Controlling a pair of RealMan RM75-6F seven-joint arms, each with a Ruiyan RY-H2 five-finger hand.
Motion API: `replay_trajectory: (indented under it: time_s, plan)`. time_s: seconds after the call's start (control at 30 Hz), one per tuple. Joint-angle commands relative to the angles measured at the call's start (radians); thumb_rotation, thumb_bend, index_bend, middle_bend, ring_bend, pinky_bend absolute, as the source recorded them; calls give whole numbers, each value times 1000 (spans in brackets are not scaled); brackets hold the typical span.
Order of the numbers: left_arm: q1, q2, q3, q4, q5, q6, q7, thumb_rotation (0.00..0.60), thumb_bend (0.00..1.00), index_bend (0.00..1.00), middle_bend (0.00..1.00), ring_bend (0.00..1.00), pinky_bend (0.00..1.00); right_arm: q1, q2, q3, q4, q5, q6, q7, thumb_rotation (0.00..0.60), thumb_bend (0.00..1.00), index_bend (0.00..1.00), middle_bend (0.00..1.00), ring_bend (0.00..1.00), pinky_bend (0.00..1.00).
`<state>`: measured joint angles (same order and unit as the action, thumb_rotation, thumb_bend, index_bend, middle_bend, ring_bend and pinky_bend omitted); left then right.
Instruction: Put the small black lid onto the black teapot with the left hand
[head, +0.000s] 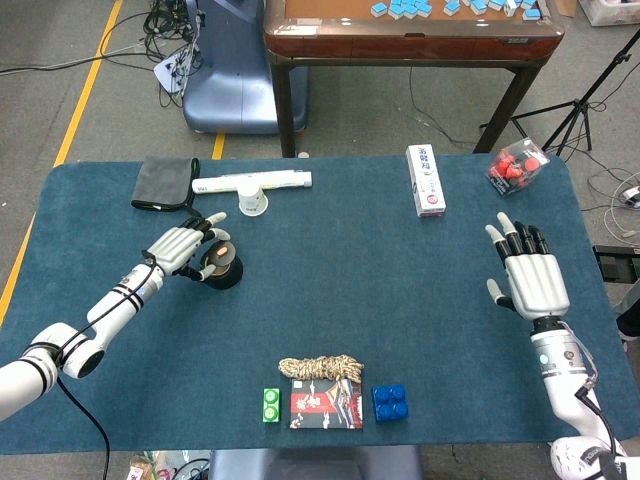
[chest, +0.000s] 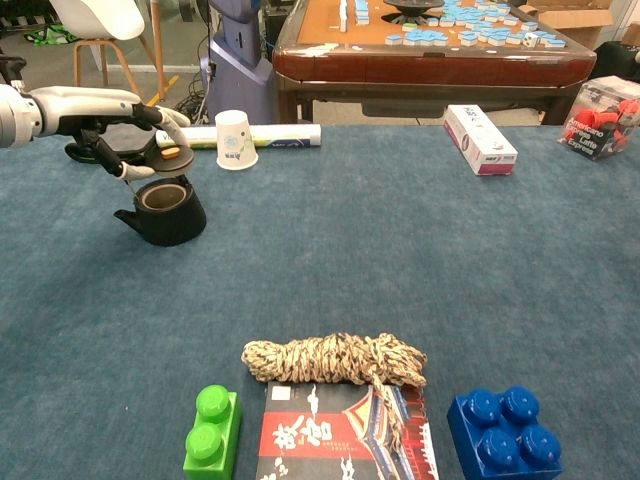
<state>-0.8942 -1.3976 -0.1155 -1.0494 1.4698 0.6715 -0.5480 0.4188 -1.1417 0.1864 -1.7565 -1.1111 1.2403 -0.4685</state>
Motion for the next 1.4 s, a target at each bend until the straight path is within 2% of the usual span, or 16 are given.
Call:
replay_trajectory:
  time_s: [0.03,0.6,1.4]
  plan:
    - [0,-8,13,22,14,13,-26,600,381,336,0,0,0,2,-2,-1,1,1,-1,-3,600,360,0,0,0,0]
    - [6,-32,70,104,52,48,-119,600,382,337,0,0,0,19,-20,-3,2,20,-1,-31,600,361,0,0,0,0]
    - [13,-46,88,126,43,69,-139,600,382,239,0,0,0,30,-25,-5,10,23,-5,-24,600,361,0,0,0,0]
